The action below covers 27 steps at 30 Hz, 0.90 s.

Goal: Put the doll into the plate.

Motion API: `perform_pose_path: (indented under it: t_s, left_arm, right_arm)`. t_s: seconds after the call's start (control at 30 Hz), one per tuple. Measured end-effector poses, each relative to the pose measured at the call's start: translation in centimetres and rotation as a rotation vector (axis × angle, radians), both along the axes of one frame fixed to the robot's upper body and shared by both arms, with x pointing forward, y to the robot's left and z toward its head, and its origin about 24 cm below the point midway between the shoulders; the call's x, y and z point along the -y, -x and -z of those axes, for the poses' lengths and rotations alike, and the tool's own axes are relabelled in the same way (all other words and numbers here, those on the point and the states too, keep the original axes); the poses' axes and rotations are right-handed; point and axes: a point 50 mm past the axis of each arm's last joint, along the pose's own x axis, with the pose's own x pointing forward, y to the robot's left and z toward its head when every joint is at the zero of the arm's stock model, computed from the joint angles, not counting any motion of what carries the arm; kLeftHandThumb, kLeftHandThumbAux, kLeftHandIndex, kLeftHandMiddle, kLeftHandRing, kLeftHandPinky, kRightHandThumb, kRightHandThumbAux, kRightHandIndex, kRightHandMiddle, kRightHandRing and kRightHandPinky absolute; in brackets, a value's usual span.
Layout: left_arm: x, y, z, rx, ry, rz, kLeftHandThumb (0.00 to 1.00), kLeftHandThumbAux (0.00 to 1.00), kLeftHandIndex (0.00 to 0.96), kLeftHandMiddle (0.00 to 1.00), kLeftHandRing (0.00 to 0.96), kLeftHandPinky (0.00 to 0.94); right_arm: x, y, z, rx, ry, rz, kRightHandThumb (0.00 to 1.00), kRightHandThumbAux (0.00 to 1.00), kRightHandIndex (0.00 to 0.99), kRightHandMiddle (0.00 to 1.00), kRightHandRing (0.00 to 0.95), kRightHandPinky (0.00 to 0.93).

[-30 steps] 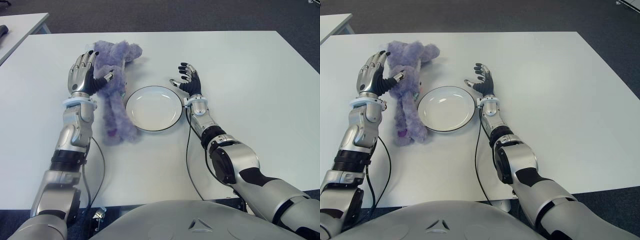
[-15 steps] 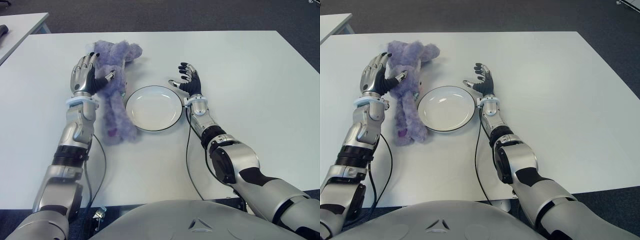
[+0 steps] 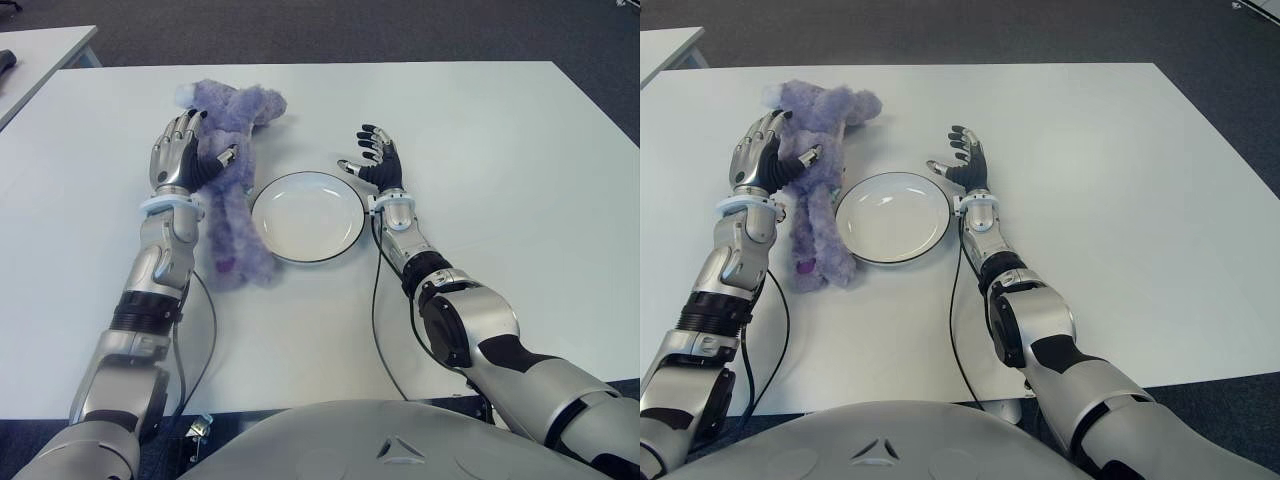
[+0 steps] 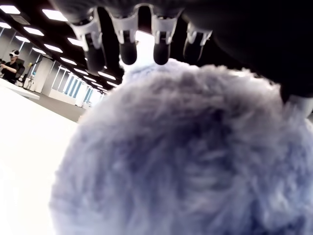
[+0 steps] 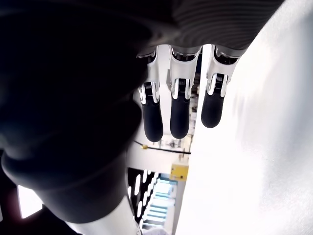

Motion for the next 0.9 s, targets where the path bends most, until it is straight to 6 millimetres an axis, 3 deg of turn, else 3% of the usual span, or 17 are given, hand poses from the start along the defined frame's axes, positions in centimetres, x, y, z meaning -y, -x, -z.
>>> perform_pose_path:
  t_s: [0.07,0.17,0.37,0.5,0.9]
  left_arm:
    - [0.3,0.0,0.2,-0.006,0.001,0.004,0.252,0.329,0.028,0.000,0.035,0.087]
    - [1.1,0.0,0.5,-0.017,0.017,0.012,0.244,0.317,0.022,0.000,0.056,0.194]
    - [3.8,0.1,1.1,-0.027,0.072,0.057,0.243,0.312,0.015,0.000,0.058,0.145]
    - [5.0,0.2,1.0,-0.024,0.092,0.086,0.234,0.313,0.010,0.000,0.053,0.169]
    - [5.9,0.4,0.2,-0.035,0.116,0.117,0.220,0.307,0.005,0.000,0.066,0.198]
  right_arm:
    - [0.0,0.0,0.0,0.000,0.001,0.001,0.161,0.973,0.182,0.247,0.220,0.228]
    - [0.2,0.0,0.0,0.000,0.003,0.003,0.160,0.970,0.180,0.248,0.219,0.222]
    - [0.2,0.0,0.0,0.000,0.004,0.004,0.158,0.971,0.173,0.244,0.216,0.222]
    - [0.1,0.0,0.0,0.000,0.004,0.002,0.163,0.973,0.170,0.241,0.215,0.223]
    - [-0.1,0.0,0.0,0.001,0.001,-0.002,0.192,0.974,0.171,0.240,0.213,0.220]
